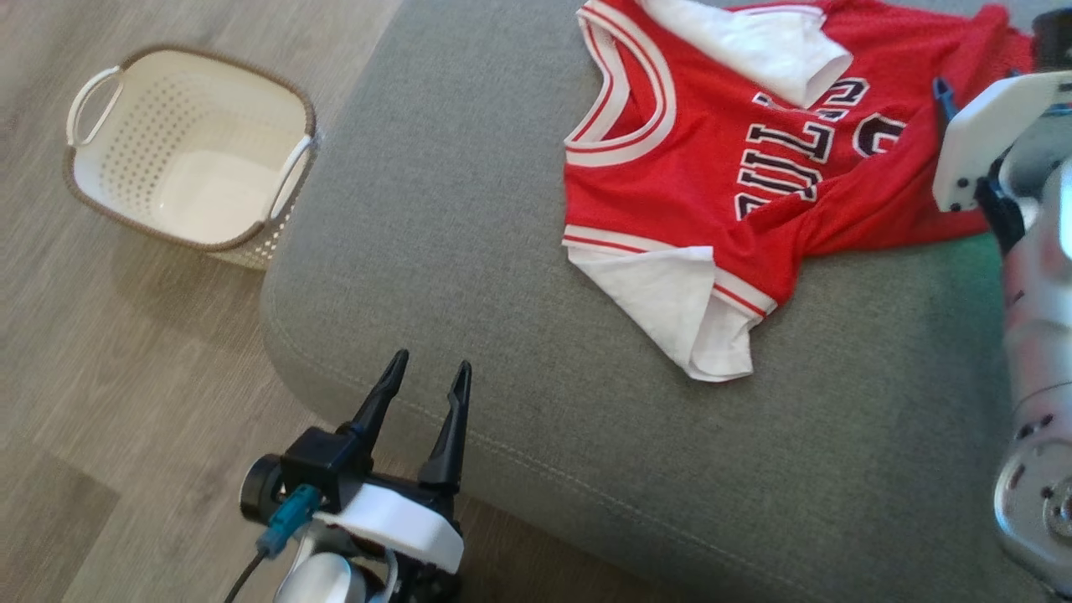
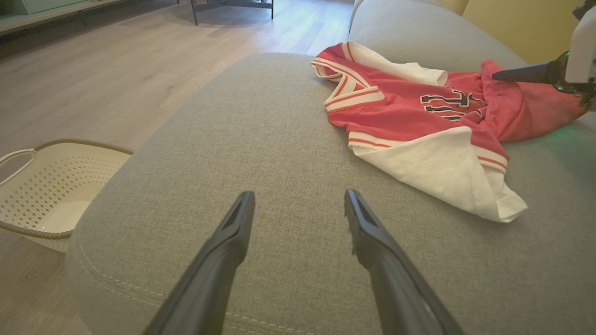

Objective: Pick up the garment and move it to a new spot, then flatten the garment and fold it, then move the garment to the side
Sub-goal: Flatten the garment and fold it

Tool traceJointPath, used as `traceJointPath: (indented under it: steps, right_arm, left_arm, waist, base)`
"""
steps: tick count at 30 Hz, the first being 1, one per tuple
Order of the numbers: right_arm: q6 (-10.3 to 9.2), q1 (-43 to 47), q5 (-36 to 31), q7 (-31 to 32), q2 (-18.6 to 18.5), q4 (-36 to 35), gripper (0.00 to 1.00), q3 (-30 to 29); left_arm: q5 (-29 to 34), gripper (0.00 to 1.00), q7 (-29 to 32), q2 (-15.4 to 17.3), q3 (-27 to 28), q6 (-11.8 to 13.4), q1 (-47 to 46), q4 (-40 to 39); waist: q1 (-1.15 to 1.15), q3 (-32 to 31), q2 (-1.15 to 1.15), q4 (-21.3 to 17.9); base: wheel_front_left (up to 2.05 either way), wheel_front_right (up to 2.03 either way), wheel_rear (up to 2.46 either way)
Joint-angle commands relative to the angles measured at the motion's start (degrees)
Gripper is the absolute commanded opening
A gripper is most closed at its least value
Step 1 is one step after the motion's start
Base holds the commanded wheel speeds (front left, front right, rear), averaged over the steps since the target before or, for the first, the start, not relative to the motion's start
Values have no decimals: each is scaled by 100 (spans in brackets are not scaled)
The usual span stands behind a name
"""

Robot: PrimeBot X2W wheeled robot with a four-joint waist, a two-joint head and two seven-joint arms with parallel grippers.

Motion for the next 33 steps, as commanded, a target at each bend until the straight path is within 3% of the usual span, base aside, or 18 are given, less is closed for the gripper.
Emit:
traceJointPath:
  steps: [1, 2, 3, 4, 11, 17, 23, 27, 33]
  right_arm:
    - [-2, -315, -257, 63, 100, -116, 100, -77]
    - [-2, -342, -352, 85, 123, -91, 100, -173]
    - [-2, -369, -429, 92, 144, -70, 60, -268]
    - [-2, -392, -503, 79, 163, -56, 0, -355]
    - [-2, -362, -743, -374, 298, 49, 0, -826]
    - [-2, -209, -493, -1083, 404, 258, 0, -1187]
    - [-2, 121, 86, -1778, 487, 765, 0, -1410]
    - [-2, 360, 668, -1985, 491, 1224, 0, -1259]
    - [-2, 844, 1656, -2016, 493, 1304, 0, -784]
  left_arm:
    - [-49, 100, -69, 16, 142, 70, -195, -204]
    - [-65, 100, -69, 16, 127, 87, -201, -208]
    - [-79, 100, -69, 16, 116, 100, -208, -209]
    - [-89, 100, -69, 16, 106, 112, -218, -209]
    - [-108, 100, -69, 15, 82, 106, -321, -88]
    - [14, 100, -69, 15, 101, -22, -357, 124]
    - [181, 100, -69, 25, 365, -46, -210, 221]
    - [268, 100, -69, 61, 492, -85, -69, 255]
    - [348, 100, -69, 84, 688, -54, 127, 234]
  waist:
    - [-1, 118, 0, 74]
    - [-1, 133, 0, 81]
    - [-1, 144, 0, 84]
    - [-1, 149, 0, 87]
    - [-1, -39, 0, 36]
    - [-1, -508, 0, -159]
    - [-1, -1090, 0, -926]
    - [-1, -1411, 0, -1446]
    - [-1, -1744, 0, -2040]
  base:
    - [0, 0, 0]
    - [0, 0, 0]
    - [0, 0, 0]
    - [0, 0, 0]
    - [0, 0, 0]
    - [0, 0, 0]
    - [0, 0, 0]
    - [0, 0, 0]
    - [0, 0, 0]
